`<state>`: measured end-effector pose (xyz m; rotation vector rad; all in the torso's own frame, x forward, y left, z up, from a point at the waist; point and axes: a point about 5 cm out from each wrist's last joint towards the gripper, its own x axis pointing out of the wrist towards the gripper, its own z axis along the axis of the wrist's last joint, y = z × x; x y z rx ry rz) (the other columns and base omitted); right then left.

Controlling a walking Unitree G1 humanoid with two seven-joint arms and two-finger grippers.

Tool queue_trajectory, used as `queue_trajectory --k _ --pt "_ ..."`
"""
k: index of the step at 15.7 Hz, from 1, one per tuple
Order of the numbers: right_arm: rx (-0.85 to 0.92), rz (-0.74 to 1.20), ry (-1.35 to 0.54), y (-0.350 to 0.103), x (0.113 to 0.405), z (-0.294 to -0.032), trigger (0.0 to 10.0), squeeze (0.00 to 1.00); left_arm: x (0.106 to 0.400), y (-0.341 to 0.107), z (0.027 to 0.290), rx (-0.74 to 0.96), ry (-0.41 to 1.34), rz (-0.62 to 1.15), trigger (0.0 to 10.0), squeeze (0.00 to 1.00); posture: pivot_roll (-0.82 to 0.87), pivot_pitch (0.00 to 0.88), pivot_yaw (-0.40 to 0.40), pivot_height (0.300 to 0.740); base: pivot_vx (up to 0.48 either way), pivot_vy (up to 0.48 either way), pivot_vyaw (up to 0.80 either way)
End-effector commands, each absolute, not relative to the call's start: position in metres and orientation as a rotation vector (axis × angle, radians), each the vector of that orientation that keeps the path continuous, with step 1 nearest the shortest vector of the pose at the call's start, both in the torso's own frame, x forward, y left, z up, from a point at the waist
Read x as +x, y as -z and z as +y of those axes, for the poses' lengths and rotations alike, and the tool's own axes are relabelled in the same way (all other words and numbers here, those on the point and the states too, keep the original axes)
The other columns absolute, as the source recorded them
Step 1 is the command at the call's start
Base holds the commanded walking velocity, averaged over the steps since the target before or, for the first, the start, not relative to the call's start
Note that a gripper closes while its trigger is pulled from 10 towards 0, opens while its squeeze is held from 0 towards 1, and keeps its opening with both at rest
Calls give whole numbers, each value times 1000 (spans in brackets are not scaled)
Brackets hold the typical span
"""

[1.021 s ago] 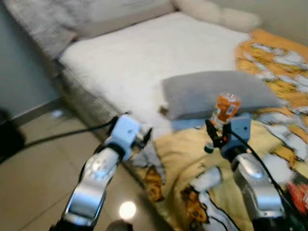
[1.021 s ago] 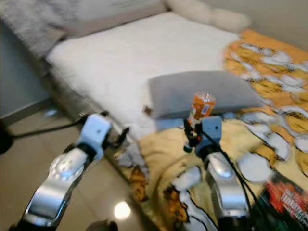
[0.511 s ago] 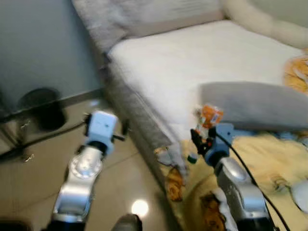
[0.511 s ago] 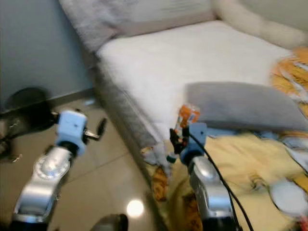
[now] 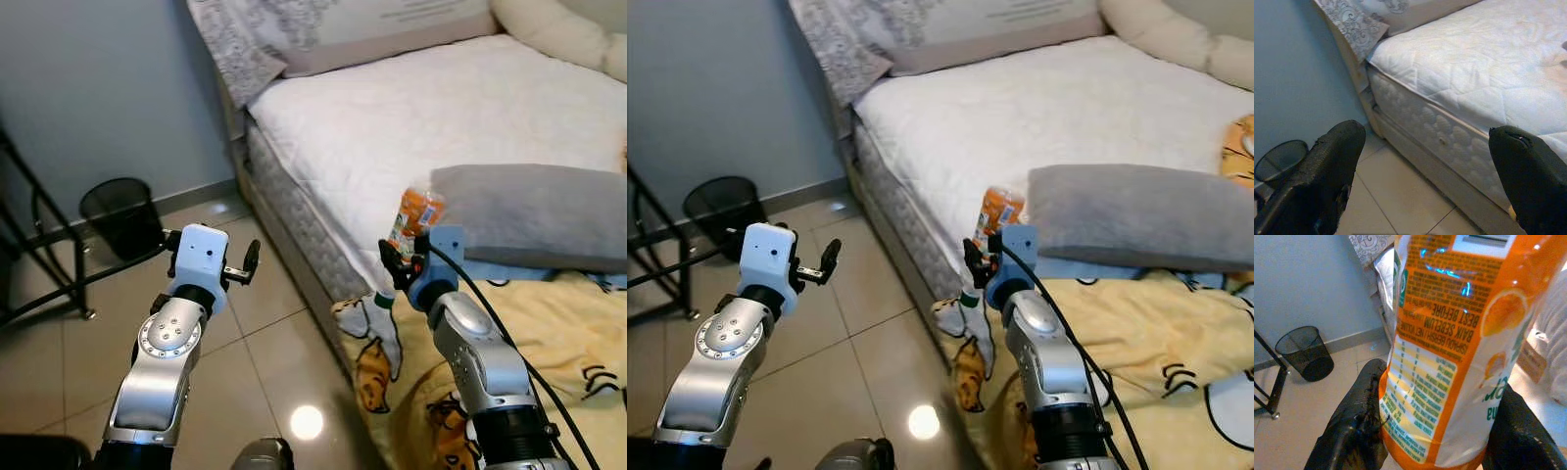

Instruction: Clean up the room

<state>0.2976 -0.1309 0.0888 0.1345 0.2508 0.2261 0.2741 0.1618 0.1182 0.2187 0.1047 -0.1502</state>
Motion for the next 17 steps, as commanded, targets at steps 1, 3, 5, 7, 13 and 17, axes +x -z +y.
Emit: queue_trajectory --k 1,3,5,7,13,17 --pt "119 258 -251 -87 299 -125 10000 0 276 -120 166 229 132 99 10000 0 95 31 30 740 0 0 794" --pt "128 257 -258 -89 299 -124 10000 0 277 -123 167 223 129 87 10000 0 108 30 23 740 0 0 397" --pt "98 261 -264 -83 293 -128 10000 0 273 -121 162 188 129 93 10000 24 104 27 15 740 0 0 0" --pt "66 263 -283 -82 291 -129 10000 0 271 -120 160 181 130 90 10000 43 100 26 9 740 247 0 0" --pt "73 265 -289 -83 290 -131 10000 0 271 -122 158 205 136 78 10000 251 98 24 5 740 273 0 640" --pt "-7 231 -206 -86 297 -141 10000 0 272 -124 159 210 134 68 10000 263 107 25 6 740 275 0 0"
